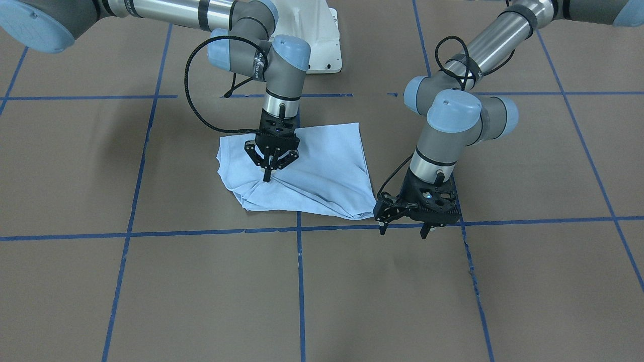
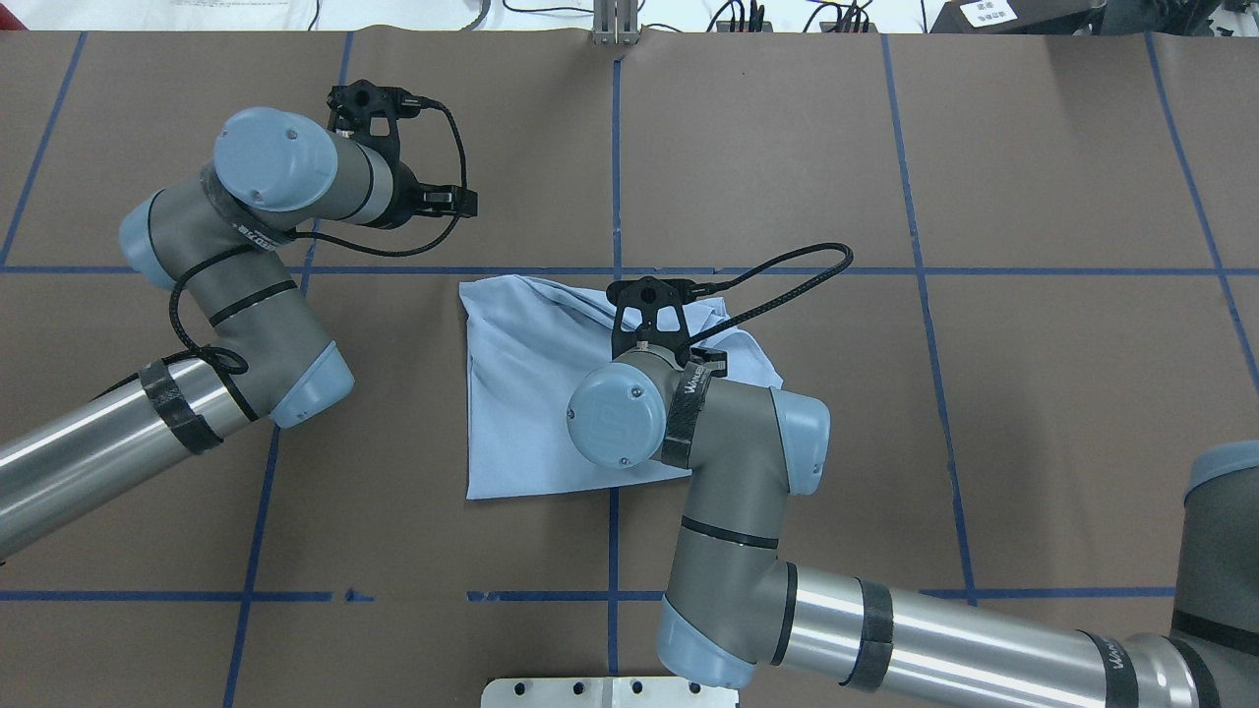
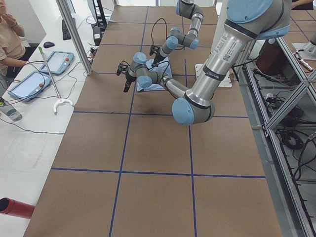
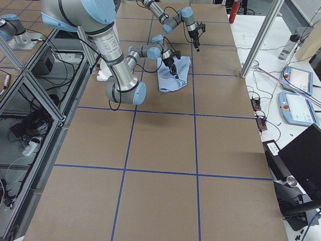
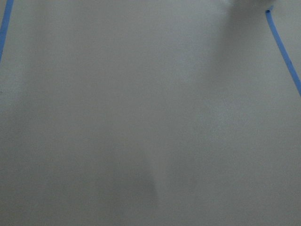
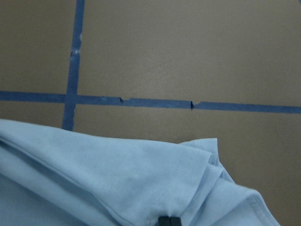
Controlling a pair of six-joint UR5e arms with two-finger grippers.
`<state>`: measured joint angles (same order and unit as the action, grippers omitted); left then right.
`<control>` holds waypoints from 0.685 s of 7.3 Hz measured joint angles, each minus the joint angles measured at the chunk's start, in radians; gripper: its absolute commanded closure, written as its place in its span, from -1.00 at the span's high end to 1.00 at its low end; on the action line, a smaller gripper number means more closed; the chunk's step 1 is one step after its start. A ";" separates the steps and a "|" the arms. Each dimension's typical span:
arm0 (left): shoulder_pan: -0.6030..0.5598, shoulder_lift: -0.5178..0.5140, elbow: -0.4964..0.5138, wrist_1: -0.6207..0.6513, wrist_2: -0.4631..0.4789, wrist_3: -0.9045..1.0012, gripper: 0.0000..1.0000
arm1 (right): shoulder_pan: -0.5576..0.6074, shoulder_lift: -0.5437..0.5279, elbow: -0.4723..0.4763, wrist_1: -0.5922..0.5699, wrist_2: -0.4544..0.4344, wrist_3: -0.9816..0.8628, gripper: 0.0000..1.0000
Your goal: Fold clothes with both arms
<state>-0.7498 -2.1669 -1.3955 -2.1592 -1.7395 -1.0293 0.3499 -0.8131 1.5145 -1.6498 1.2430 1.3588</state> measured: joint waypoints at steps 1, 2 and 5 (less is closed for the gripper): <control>0.000 0.000 -0.001 0.000 0.000 0.000 1.00 | 0.020 0.002 0.000 0.000 0.001 -0.001 -1.00; 0.000 0.000 -0.002 0.000 0.000 0.000 1.00 | 0.047 0.003 -0.001 0.000 0.001 -0.006 -1.00; 0.001 0.000 -0.005 0.000 0.000 -0.008 1.00 | 0.112 0.006 -0.110 0.104 0.000 -0.037 1.00</control>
<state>-0.7490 -2.1672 -1.4004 -2.1587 -1.7395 -1.0370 0.4617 -0.8074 1.4042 -1.5456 1.2434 1.3217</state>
